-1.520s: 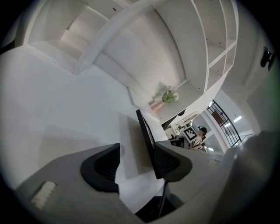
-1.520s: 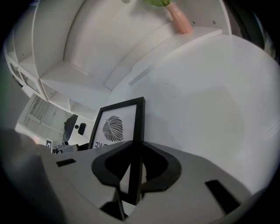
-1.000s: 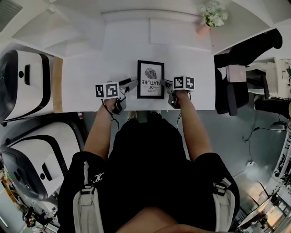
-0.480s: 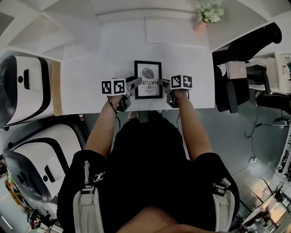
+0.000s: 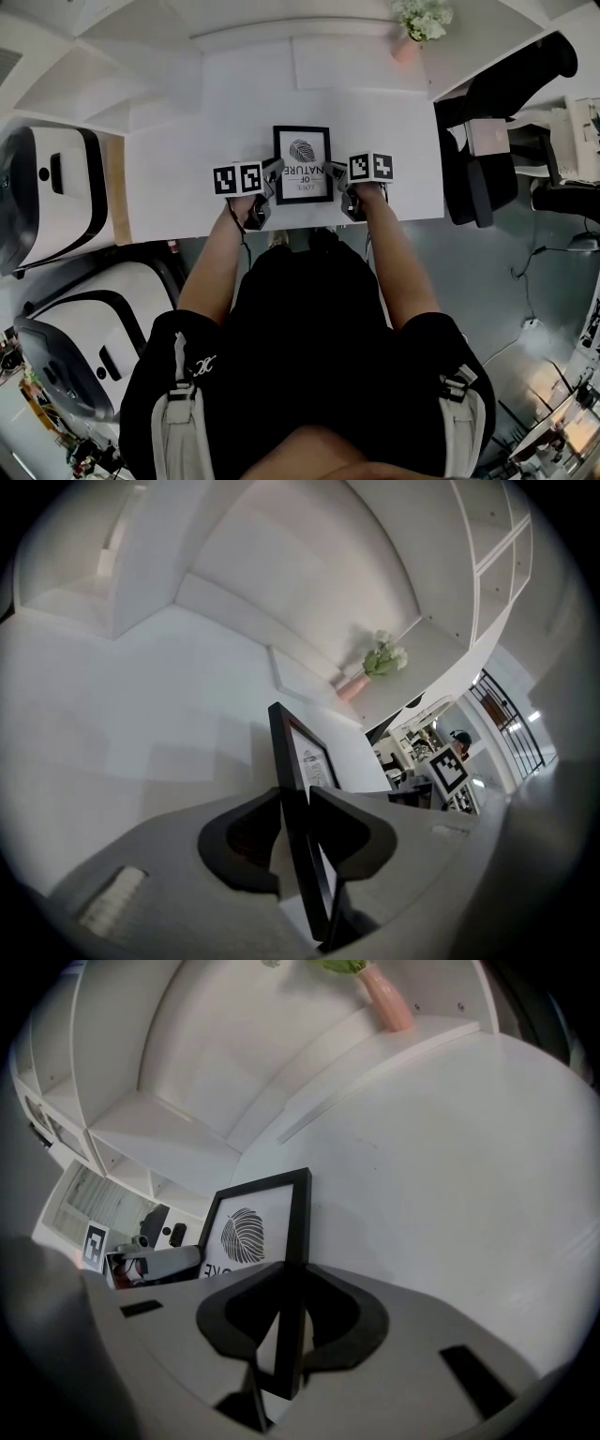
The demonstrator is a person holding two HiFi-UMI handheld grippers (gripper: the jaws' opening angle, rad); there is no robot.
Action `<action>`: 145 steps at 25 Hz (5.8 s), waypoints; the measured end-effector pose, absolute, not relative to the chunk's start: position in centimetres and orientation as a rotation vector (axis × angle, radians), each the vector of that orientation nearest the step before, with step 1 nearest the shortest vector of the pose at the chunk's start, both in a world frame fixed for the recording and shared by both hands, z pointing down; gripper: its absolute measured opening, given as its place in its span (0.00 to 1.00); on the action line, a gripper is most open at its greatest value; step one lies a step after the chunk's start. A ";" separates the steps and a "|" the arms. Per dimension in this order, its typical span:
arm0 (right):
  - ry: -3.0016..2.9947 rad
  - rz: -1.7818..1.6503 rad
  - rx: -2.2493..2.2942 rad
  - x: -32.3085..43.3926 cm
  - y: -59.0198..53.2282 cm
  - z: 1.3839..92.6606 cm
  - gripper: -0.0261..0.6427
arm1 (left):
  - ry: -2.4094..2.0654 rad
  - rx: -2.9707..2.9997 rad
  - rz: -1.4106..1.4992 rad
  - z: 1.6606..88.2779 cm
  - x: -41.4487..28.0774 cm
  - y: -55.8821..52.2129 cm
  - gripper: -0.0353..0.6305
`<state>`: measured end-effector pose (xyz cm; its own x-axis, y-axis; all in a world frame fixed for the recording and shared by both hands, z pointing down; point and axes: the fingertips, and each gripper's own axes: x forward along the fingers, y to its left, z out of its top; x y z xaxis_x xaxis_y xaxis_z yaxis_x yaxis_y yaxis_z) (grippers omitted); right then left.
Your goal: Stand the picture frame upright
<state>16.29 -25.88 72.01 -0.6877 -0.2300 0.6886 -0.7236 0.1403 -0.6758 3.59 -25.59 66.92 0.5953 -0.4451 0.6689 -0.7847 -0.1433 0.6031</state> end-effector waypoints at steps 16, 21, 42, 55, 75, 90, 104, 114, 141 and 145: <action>-2.149 1.210 1.075 15.9 -28.0 67.2 0.14 | -1.108 1.929 0.402 63.4 2.9 -26.6 0.20; -2.259 0.937 1.143 14.9 -29.7 62.8 0.14 | -1.199 1.999 0.359 60.9 1.7 -27.4 0.20; -2.673 0.339 1.017 3.4 -30.2 50.2 0.14 | -1.740 2.094 0.155 49.4 -8.8 -24.5 0.19; -2.775 0.309 0.814 -0.5 -28.5 49.4 0.14 | -1.942 1.990 0.183 48.3 -11.6 -21.1 0.19; -2.600 0.339 1.269 -10.4 -28.5 51.7 0.15 | -1.574 2.327 0.276 50.6 -23.2 -25.3 0.19; -2.387 0.383 1.594 -13.3 -31.0 57.0 0.14 | -1.318 2.560 0.369 56.2 -26.5 -31.1 0.19; -2.345 0.343 1.542 -14.6 -35.7 61.0 0.14 | -1.352 2.526 0.396 60.4 -27.6 -34.8 0.20; -2.347 0.327 1.529 -14.5 -37.0 62.0 0.14 | -1.355 2.555 0.385 60.8 -27.4 -35.7 0.20; -2.395 0.313 1.563 -14.1 -36.1 60.1 0.21 | -1.399 2.558 0.370 59.2 -27.9 -35.0 0.35; -2.418 0.284 1.594 -13.8 -35.6 58.4 0.21 | -1.419 2.565 0.344 57.9 -28.0 -34.3 0.35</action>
